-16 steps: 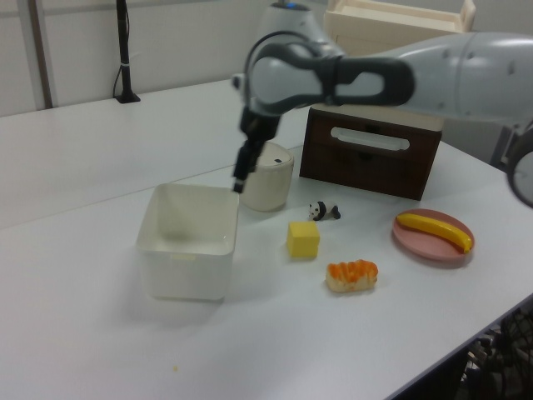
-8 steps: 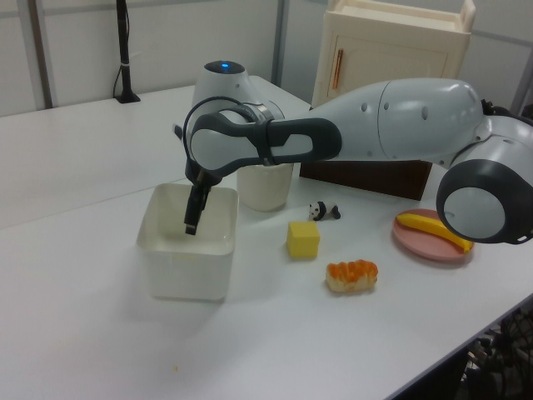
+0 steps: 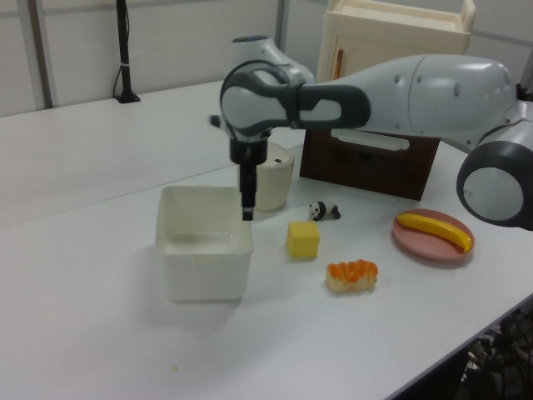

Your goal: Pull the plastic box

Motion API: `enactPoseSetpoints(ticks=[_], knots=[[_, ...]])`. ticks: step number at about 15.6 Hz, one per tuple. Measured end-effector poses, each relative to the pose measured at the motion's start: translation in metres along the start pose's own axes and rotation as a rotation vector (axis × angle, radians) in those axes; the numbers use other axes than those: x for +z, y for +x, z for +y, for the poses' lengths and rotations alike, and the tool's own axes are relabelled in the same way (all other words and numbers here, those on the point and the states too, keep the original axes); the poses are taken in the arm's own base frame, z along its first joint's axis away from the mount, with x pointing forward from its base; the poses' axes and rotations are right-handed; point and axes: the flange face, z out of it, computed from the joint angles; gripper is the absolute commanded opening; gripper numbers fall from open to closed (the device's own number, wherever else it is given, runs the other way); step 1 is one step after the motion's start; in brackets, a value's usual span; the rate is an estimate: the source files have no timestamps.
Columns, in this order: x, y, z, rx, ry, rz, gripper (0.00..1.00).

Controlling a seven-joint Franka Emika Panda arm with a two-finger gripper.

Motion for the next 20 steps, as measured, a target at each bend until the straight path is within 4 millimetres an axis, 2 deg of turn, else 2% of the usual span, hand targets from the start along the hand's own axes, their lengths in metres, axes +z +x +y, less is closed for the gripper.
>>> enactPoseSetpoints(ticks=[5,7,10,13,14,17,20], knots=[[0.003,-0.021,0.009,-0.022,0.001,-0.065,1.00],[-0.010,-0.034,0.015,0.013,0.008,-0.056,1.00],[-0.060,-0.083,0.026,0.225,0.054,0.004,1.00],[-0.108,-0.142,0.037,0.461,0.063,0.047,1.00],[-0.121,-0.171,0.046,0.548,0.064,0.068,1.00],[-0.125,-0.220,0.070,0.657,0.071,0.084,1.00],[-0.123,-0.249,0.085,0.741,0.072,0.081,1.00]])
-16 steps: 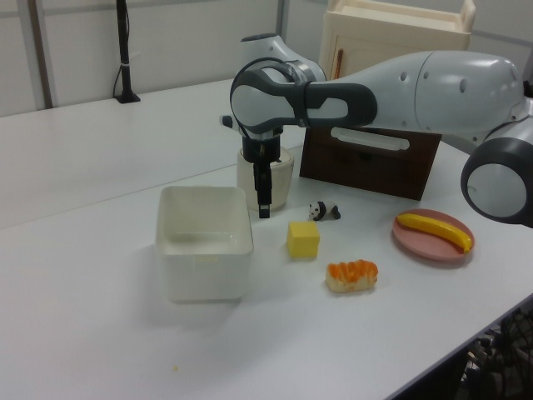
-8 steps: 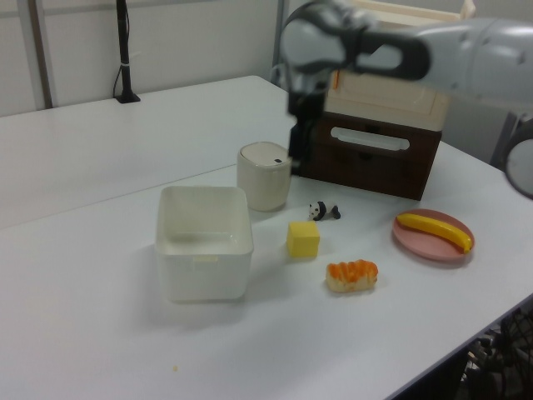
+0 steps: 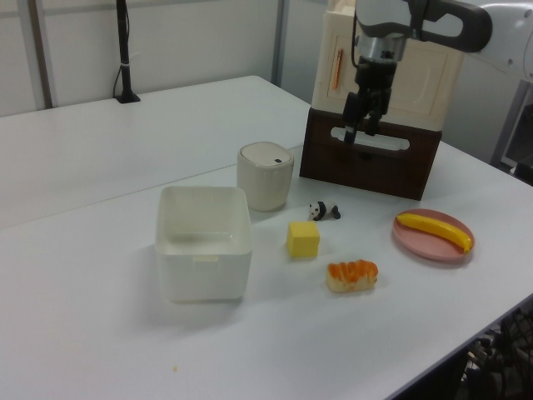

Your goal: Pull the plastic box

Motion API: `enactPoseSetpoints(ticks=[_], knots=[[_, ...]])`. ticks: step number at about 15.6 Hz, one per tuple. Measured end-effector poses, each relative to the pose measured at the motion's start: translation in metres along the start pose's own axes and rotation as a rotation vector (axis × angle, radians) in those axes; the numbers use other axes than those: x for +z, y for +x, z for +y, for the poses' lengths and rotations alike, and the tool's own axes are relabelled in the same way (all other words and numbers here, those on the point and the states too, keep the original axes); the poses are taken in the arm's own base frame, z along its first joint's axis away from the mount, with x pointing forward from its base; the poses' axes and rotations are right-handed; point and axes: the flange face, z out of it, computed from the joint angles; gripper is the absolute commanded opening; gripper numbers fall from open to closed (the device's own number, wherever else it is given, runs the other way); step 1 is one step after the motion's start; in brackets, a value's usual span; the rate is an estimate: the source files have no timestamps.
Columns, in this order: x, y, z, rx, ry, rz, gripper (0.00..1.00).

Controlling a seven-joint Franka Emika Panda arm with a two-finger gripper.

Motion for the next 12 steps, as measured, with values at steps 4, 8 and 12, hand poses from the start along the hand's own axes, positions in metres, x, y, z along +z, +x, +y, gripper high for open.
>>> enactPoseSetpoints(ticks=[4,8,12], knots=[[0.006,0.002,0.006,0.123,-0.066,-0.003,1.00],[0.009,0.011,0.004,0.353,-0.121,0.057,1.00],[0.008,0.012,0.005,0.445,-0.131,0.074,1.00]])
